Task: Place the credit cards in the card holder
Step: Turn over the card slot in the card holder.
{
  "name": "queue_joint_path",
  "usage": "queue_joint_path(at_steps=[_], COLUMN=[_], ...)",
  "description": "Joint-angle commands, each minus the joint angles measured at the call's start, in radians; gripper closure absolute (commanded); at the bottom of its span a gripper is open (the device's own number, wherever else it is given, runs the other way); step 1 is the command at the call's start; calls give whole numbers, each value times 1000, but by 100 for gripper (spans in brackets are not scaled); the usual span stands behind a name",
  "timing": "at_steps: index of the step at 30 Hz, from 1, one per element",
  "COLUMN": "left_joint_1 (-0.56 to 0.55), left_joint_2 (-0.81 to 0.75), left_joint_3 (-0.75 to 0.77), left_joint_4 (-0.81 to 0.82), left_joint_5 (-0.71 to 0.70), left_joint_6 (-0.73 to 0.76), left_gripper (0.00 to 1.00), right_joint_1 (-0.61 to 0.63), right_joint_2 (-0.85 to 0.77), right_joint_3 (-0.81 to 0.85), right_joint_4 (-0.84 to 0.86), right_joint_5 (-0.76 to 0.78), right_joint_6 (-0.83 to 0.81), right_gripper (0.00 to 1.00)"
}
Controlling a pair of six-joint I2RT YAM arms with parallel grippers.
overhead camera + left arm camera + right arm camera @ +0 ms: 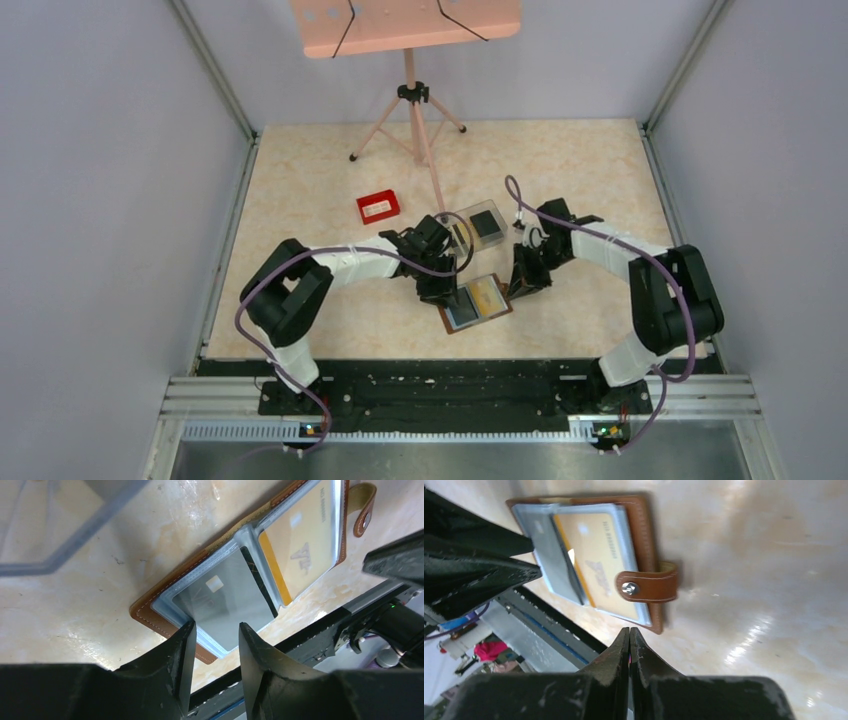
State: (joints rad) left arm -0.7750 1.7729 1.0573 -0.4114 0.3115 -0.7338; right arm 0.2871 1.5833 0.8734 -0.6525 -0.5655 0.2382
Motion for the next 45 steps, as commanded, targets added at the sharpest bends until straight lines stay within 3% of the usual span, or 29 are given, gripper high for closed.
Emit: queue_joint_path(at_steps=[1, 12, 18, 27, 37, 42, 45], left_joint_1=[8, 6, 6, 3, -1, -7, -13], left_joint_2=[-49, -67, -117, -116, -61, -29, -26], left_joint_3=[-34, -40, -35, -56, -26, -23, 3], left_joint_4=[51, 42, 3, 9, -26, 17, 31], left_joint_5=[-4, -24, -73, -62, -70, -42, -29], left_joint_6=[-56, -72, -58, -70, -65, -66, -56], left_gripper=[58, 58, 52, 59, 55, 61, 75], right_joint_1=[64, 124, 170, 195, 208, 212, 215], right_joint_2=[-25, 71, 125, 191, 197, 197, 196], right_joint_3=[35, 36, 24, 7, 4, 0, 0], right_joint_4=[72, 244, 302, 287, 264, 263, 262], right_joint_5=[-86, -167, -186, -106, -56, -54, -53], right_joint_6=[18, 90, 115, 111, 104, 108, 107], right_gripper=[100, 100, 100, 100, 100, 100, 100])
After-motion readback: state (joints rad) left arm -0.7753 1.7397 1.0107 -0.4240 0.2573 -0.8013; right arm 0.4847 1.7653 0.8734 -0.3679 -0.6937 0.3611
